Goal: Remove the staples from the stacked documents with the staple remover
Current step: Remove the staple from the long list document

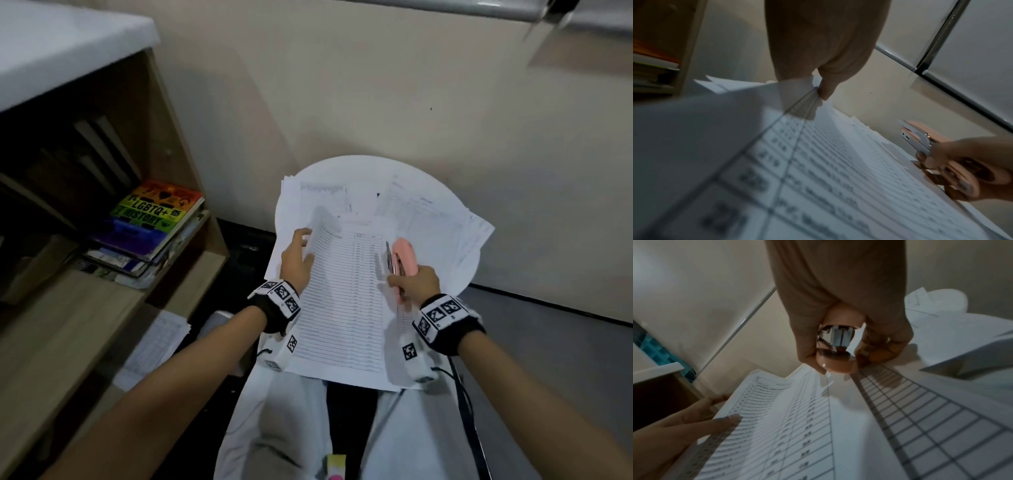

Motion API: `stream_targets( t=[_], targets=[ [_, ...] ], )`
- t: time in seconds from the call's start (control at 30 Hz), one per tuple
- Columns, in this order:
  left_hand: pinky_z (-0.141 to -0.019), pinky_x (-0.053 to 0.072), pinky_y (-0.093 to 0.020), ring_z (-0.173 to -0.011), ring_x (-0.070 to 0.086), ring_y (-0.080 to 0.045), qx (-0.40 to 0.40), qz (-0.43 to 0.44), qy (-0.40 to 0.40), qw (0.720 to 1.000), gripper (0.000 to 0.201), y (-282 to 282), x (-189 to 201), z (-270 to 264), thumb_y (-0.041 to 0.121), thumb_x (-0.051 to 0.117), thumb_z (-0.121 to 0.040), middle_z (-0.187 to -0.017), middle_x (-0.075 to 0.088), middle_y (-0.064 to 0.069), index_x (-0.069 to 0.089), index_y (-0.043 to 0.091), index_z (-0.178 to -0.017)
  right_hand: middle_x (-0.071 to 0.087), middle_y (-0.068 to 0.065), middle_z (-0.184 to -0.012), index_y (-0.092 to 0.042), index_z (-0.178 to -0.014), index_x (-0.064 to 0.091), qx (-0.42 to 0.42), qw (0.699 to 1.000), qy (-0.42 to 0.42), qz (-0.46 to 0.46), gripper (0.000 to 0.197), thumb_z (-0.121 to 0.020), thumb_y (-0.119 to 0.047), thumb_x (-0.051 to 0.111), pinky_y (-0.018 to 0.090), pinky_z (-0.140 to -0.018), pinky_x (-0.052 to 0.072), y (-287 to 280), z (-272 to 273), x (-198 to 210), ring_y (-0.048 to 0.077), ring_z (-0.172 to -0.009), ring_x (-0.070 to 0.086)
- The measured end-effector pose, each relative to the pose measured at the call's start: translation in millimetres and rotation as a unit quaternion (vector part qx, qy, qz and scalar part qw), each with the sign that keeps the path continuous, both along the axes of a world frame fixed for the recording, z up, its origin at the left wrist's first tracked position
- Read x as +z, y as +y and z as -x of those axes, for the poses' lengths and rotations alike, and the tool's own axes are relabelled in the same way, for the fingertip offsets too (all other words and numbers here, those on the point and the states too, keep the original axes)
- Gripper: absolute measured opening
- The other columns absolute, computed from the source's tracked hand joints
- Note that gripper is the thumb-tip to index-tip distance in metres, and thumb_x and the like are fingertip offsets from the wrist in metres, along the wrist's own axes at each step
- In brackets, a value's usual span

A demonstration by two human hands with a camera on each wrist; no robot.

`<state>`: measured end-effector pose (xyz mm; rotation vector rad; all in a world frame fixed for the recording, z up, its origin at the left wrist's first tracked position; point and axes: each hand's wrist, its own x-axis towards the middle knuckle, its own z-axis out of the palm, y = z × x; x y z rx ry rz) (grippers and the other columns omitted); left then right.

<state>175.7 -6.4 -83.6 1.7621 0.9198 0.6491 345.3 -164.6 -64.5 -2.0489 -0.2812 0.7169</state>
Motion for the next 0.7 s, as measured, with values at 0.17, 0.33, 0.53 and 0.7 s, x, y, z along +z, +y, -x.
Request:
stream_targets(
  t=[0.17, 0.33, 0.53, 0.7],
  targets=[
    [-0.074, 0.045, -0.026, -0.094, 0.060, -0.026, 0.036, 0.030, -0.011, 0.999, 0.028, 5.9, -1.7, -1.8, 0.010, 0.049, -0.096, -0.114, 0.061, -0.015, 0.045, 0.009, -0.124, 0.060, 0.013, -0.076, -0.001, -0.088, 0.060, 0.055, 0.998, 0.021, 0.012, 0.027, -0.069, -0.001, 0.078, 0.034, -0.055, 0.053, 3.1, -2.6, -6.5, 0.025, -0.062, 0.058],
    [-0.074, 0.055, -0.030, -0.085, 0.057, -0.023, 0.023, 0.049, -0.009, 0.998, 0.024, 8.0, -6.5, -3.0, 0.006, 0.058, -0.091, -0.102, 0.060, -0.011, 0.052, 0.003, -0.114, 0.063, 0.014, -0.084, -0.001, -0.097, 0.064, 0.016, 0.992, -0.111, 0.058, 0.029, -0.072, -0.008, 0.078, 0.032, -0.062, 0.052, 11.5, -4.3, -5.0, 0.025, -0.071, 0.059],
    [-0.106, 0.038, -0.044, -0.115, 0.046, -0.030, 0.085, 0.028, 0.091, 0.992, 0.059, 6.0, -12.1, -7.1, 0.010, 0.074, -0.078, -0.125, 0.047, -0.019, 0.044, -0.001, -0.128, 0.058, 0.016, -0.110, 0.000, -0.107, 0.061, 0.065, 0.961, -0.155, 0.220, 0.044, -0.069, -0.012, 0.077, 0.035, -0.079, 0.052, 20.4, -27.9, 3.9, 0.030, -0.092, 0.059],
    [-0.108, 0.033, -0.042, -0.128, 0.032, -0.037, 0.102, 0.054, 0.209, 0.971, 0.087, -4.8, 5.8, -26.8, 0.024, 0.080, -0.072, -0.138, 0.028, -0.022, 0.026, -0.005, -0.134, 0.042, 0.020, -0.126, -0.004, -0.112, 0.058, 0.085, 0.948, -0.147, 0.269, 0.049, -0.070, -0.019, 0.078, 0.032, -0.083, 0.043, 26.1, -25.0, -1.7, 0.032, -0.107, 0.049]
  ],
)
